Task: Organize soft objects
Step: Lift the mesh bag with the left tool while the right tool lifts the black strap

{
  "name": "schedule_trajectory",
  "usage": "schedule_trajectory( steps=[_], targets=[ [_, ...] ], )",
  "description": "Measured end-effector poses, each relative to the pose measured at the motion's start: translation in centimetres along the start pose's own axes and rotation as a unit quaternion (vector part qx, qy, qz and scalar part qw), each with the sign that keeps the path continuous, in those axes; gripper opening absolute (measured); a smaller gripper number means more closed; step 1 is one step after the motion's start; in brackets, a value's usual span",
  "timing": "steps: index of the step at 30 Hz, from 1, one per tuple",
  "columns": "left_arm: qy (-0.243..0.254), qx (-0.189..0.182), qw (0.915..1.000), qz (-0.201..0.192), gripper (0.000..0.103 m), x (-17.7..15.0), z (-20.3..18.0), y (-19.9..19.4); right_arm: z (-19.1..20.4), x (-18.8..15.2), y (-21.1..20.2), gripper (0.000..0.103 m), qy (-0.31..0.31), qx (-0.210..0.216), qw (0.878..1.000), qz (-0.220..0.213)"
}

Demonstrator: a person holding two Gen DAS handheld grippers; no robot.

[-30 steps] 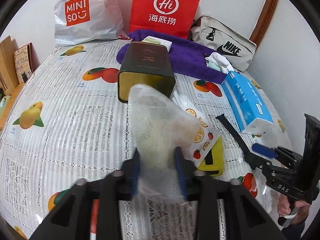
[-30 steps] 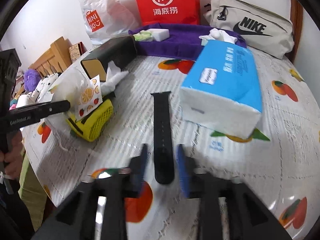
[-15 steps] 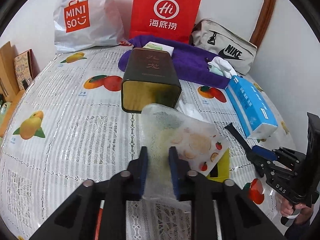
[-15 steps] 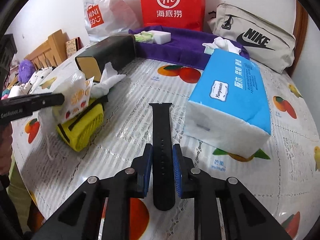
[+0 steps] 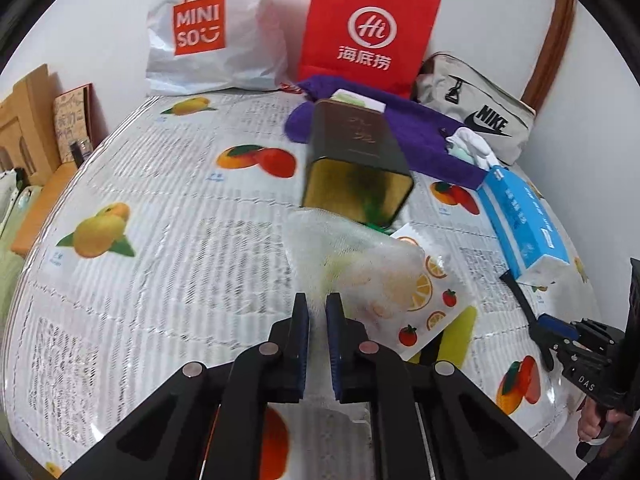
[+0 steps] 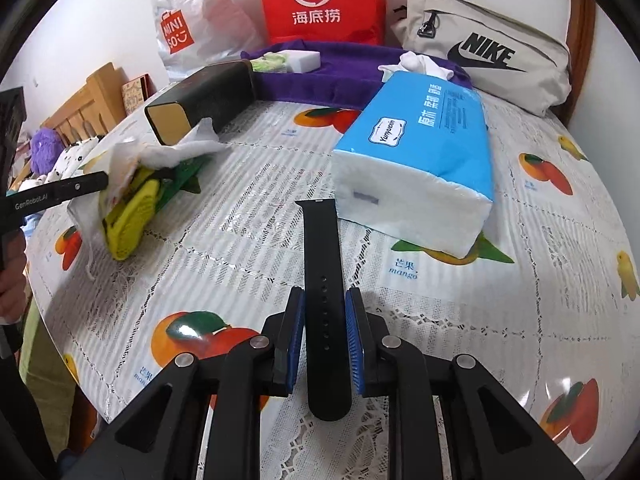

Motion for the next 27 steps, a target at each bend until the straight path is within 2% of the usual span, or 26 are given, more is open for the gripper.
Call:
schedule_trajectory(
  steps=[5,7,8,9,12,13,14,17,18,27],
  targets=[
    [-0.017,-0.012,0.9998,0.005,0.010,0.0,0.8,0.2,0.3,0.8,0.6,0.026,0.001,0.002,1.000,-0.001],
    [-0.017,-0.015,0.9997,0.004,0.011,0.1,0.7,0.3,0.5,1.2,0.8,0.037,0.003,0.008,1.000,-0.003],
    [-0.013,-0.014,0.9998,0.007,0.011,0.2,0.6,0.4,0.7,1.4,1.0,0.038,0.002,0.009,1.000,-0.005],
    [-0.013,-0.012,0.9998,0.008,0.016,0.2,0.5,0.5,0.8,1.5,1.1,0.040,-0.001,0.007,1.000,-0.006],
    [-0.014,-0.014,0.9998,0.004,0.018,0.4,0.2,0.9,1.3,1.7,1.5,0.037,-0.011,-0.006,1.000,-0.017],
    [-0.015,-0.016,0.9998,0.003,0.017,0.5,0.2,0.9,1.3,1.7,1.5,0.025,-0.014,-0.011,1.000,-0.021],
    [-0.012,-0.020,0.9997,0.003,0.015,0.6,0.1,0.9,1.2,1.7,1.5,0.020,-0.016,-0.017,0.999,-0.024],
    [-0.003,-0.023,0.9997,-0.007,0.011,0.7,-0.2,0.2,0.7,1.8,1.3,0.020,-0.010,-0.008,1.000,-0.021],
    [-0.003,-0.022,0.9997,-0.010,0.007,0.8,-0.3,0.1,0.6,1.8,1.1,0.020,-0.010,-0.007,1.000,-0.021],
    [-0.014,-0.030,0.9991,-0.026,0.006,1.4,-0.1,-1.4,0.1,1.2,-0.8,0.020,-0.004,0.010,1.000,-0.027]
  ],
)
Point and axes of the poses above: each gripper's, at about its wrist camera, not at the fingertips, and y roughly the way its jaws point, z to its left, x to its top, the point moved 2 cm from there along y, roughly the way its jaws point, and after that the axes turned 4 degrees about -x, right-handed, at the moved point
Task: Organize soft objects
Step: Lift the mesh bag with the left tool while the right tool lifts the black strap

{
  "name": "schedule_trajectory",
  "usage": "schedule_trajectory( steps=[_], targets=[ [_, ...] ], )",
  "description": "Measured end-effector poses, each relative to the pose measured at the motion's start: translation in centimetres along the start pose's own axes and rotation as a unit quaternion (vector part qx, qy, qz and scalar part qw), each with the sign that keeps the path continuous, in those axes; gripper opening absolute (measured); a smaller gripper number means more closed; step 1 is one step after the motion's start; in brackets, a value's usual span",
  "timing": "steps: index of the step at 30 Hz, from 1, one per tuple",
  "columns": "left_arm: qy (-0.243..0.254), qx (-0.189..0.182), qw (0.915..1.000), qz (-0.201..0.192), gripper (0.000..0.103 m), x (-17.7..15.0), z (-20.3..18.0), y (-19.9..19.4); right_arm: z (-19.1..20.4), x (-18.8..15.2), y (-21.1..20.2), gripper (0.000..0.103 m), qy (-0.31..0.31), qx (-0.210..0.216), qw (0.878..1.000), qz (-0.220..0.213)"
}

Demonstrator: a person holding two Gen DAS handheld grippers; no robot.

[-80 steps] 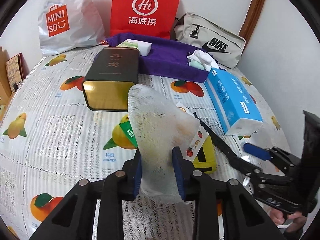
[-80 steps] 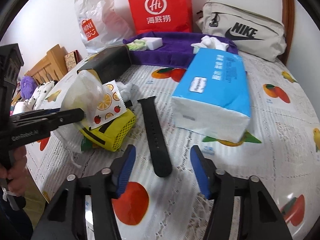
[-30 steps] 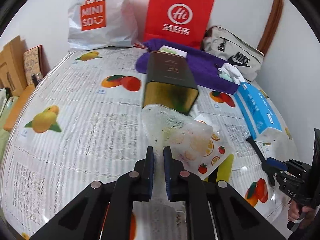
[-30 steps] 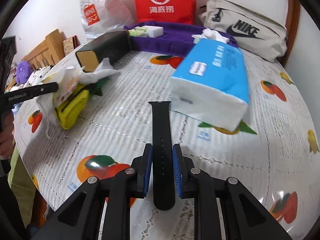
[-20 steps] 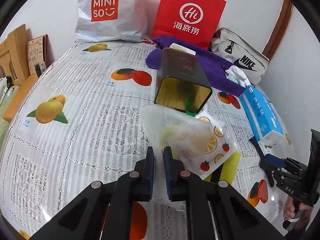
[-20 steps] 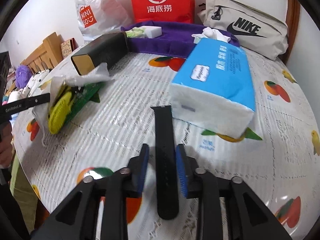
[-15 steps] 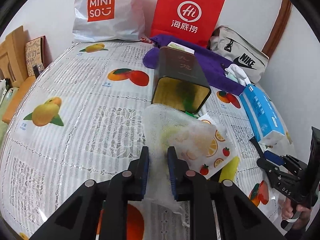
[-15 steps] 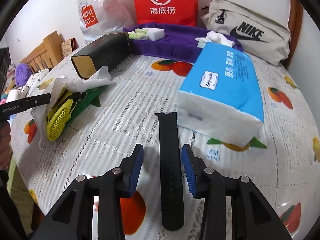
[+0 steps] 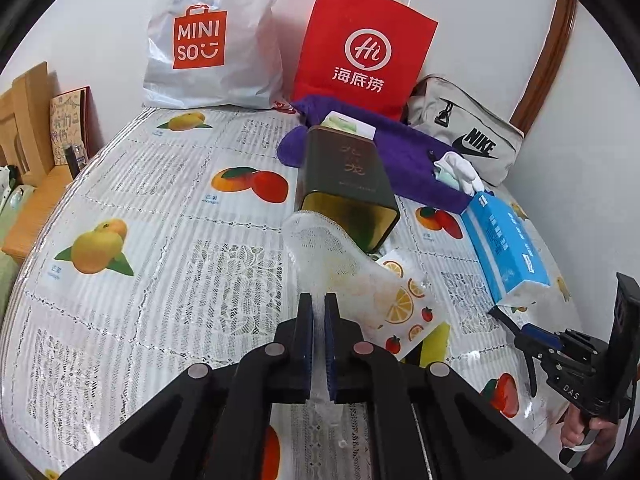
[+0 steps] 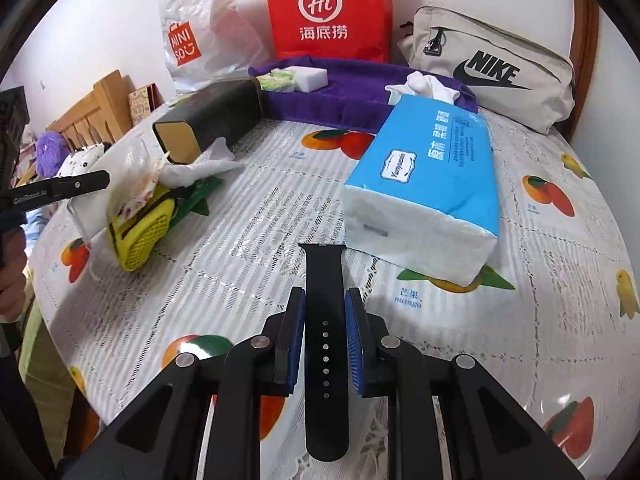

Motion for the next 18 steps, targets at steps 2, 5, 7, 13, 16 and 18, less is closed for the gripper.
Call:
schedule_trajectory(
  steps=[2,5,7,13,16,18],
  targets=[
    [-0.001,-0.001,1.0000,-0.001,0.006,0.1,-0.1,-0.1,-0.2,-0.1,-0.5,0.020,0.004,0.003,1.000,-0.003],
    [0.002,0.000,1.0000,0.000,0.006,0.1,-0.3,-0.1,-0.5,-0.3,-1.0,0.020,0.006,-0.001,1.000,-0.002],
    [0.003,0.001,1.0000,0.001,0.006,0.0,-0.4,-0.1,-0.8,-0.6,-1.1,0.020,0.008,-0.004,1.000,0.000],
    [0.008,-0.006,0.9999,-0.001,0.006,-0.1,-1.1,-0.3,-1.7,-1.6,-2.5,0.020,0.020,0.002,1.000,-0.001],
    [0.012,-0.010,0.9999,-0.004,0.006,0.0,-1.6,-0.6,-1.8,-1.8,-3.2,0.020,0.017,-0.001,1.000,-0.005],
    [0.014,-0.011,0.9998,-0.007,0.006,0.3,-1.9,-0.8,-2.1,-1.9,-3.6,0.020,0.019,-0.003,1.000,-0.006]
  ],
)
Point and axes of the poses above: each gripper's, at about its wrist camera, not at the fingertips, and y roughly the way its jaws point, z to its left, x to its top, the point moved 2 cm from there along y, roughly the way its jaws point, and after that the axes turned 4 degrees about -x, right-handed, at the moved point
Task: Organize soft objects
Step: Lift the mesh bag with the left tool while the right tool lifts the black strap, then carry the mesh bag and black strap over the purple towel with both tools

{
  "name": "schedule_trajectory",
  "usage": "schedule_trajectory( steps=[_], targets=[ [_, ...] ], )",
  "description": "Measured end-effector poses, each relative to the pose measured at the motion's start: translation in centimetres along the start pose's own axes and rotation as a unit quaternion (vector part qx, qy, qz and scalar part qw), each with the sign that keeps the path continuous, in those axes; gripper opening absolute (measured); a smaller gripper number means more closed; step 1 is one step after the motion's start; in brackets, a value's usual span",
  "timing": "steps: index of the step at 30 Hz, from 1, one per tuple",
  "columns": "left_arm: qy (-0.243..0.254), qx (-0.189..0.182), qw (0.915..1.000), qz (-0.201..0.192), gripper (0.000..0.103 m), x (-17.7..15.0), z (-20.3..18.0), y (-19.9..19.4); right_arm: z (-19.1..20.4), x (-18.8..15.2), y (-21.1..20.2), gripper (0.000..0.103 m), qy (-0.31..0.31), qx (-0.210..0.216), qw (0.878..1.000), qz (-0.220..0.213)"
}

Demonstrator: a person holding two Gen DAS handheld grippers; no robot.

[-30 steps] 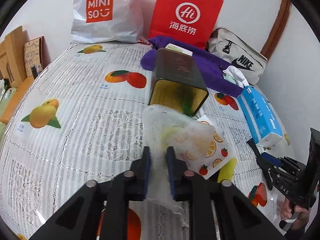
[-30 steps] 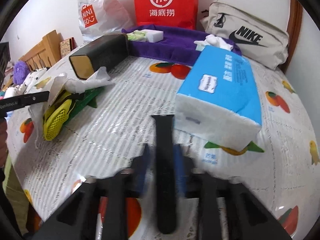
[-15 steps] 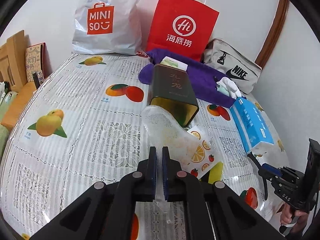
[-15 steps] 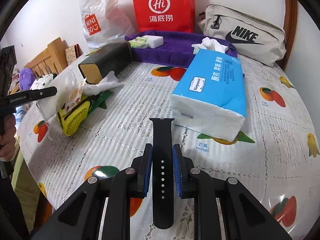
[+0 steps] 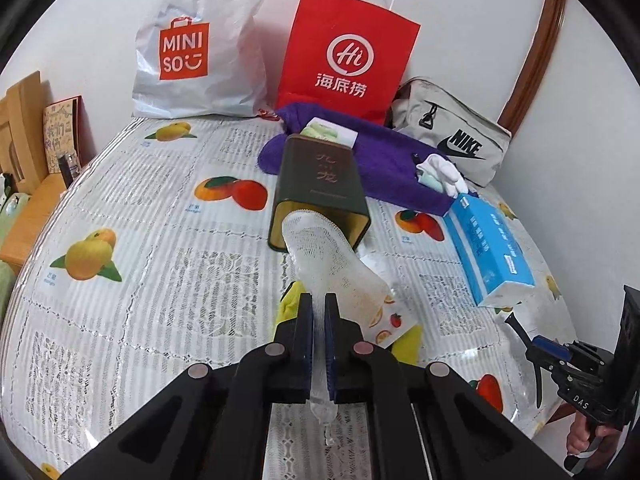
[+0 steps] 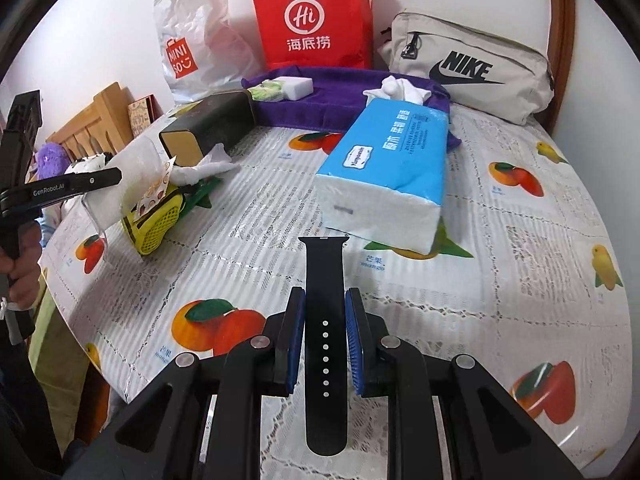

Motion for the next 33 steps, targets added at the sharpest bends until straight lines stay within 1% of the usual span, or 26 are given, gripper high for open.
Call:
schedule_trajectory(
  steps=[7,13,19,25,33],
  targets=[
    [0.001,-0.003,1.0000,-0.003,0.006,0.8,-0.6,0.1,-1.1,0.0,-1.2,0.020,0.009,-0.008,1.000,-0.007],
    [0.000,-0.003,1.0000,-0.004,0.006,2.0,-0.9,0.1,-1.5,1.0,-2.5,0.020,0.009,-0.009,1.000,-0.020],
    [0.003,0.001,1.0000,-0.003,0.006,3.6,-1.2,0.4,-1.7,2.9,-3.4,0.020,0.006,-0.003,0.999,-0.033],
    [0.005,0.005,1.0000,0.001,0.006,5.1,-1.5,1.1,-1.9,5.3,-3.5,0.020,0.001,0.000,0.999,-0.043],
    [0.007,0.016,0.9998,0.002,0.006,8.0,-1.4,2.2,-2.7,9.5,-2.1,0.020,0.005,0.008,0.999,-0.049]
  ],
)
Point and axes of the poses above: each gripper's, at about its wrist camera, not at the fingertips, and y roughly the way its jaws point, z to its left, x to its top, the point moved 2 cm from there along y, roughly the way its jaws point, and after that the axes turned 4 degrees about -x, right-handed, at the moved point
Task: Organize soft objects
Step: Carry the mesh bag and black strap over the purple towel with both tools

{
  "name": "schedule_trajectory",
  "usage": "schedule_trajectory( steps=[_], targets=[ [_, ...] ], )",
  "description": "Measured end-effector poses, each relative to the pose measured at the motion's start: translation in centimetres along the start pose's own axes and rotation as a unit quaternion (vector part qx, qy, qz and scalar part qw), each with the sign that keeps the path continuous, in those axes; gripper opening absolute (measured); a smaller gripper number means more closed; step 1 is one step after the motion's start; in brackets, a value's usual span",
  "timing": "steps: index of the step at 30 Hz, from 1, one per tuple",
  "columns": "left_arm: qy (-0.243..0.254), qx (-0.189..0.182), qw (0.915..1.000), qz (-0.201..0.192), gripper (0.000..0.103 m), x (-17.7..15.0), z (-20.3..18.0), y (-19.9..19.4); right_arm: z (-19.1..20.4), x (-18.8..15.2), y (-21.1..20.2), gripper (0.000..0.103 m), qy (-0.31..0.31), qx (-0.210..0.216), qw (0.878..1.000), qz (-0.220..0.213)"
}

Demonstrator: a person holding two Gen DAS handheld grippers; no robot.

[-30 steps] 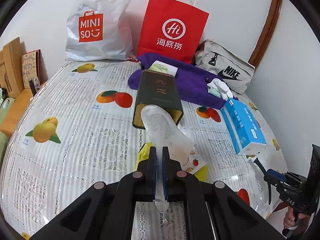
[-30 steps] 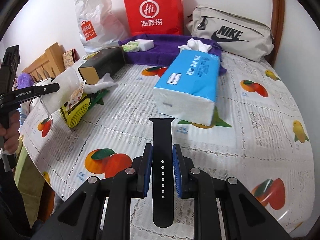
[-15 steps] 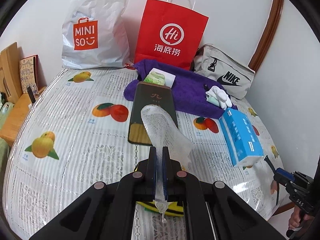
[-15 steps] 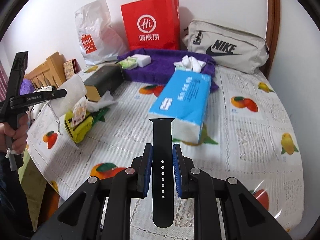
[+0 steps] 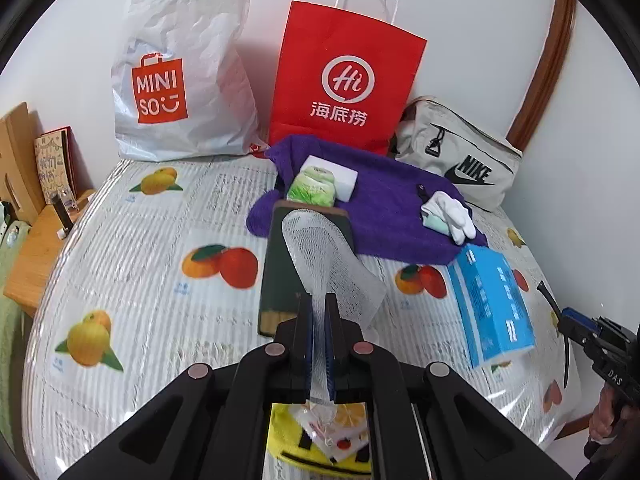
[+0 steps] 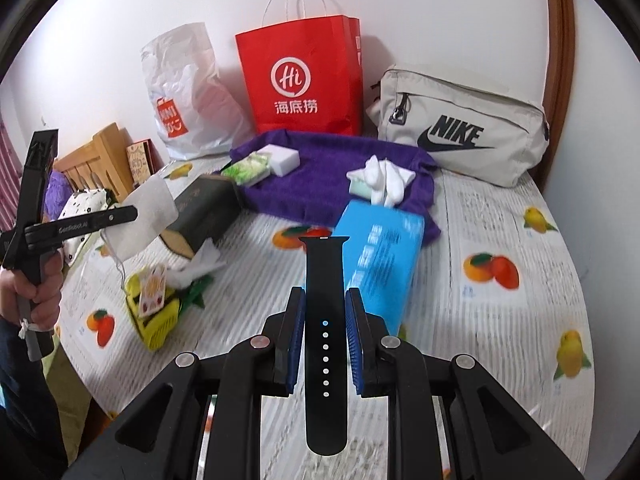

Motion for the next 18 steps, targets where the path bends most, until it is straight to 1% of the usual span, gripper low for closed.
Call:
schedule_trajectory(
  steps=[8,18],
  targets=[
    [0.006,0.011,0.9999,0.005,0.006,2.9,0.1,1.7,-0.8,3.8,3.3,0.020,0.000,0.010,1.000,0.002],
    [0.004,0.018,0.9998,0.010,0.006,6.0,0.0,4.0,-2.2,7.4,6.3,0.020,0.007,0.012,1.000,0.005]
  ],
)
Point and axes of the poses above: each gripper's, at about its wrist camera, not at the fingertips, and y roughly the way its jaws point, z to its left, x to its top, the point moved 2 cm from there along y, roughly the way its jaws point, and after that the axes turned 4 degrees about -x, right-handed, at the moved point
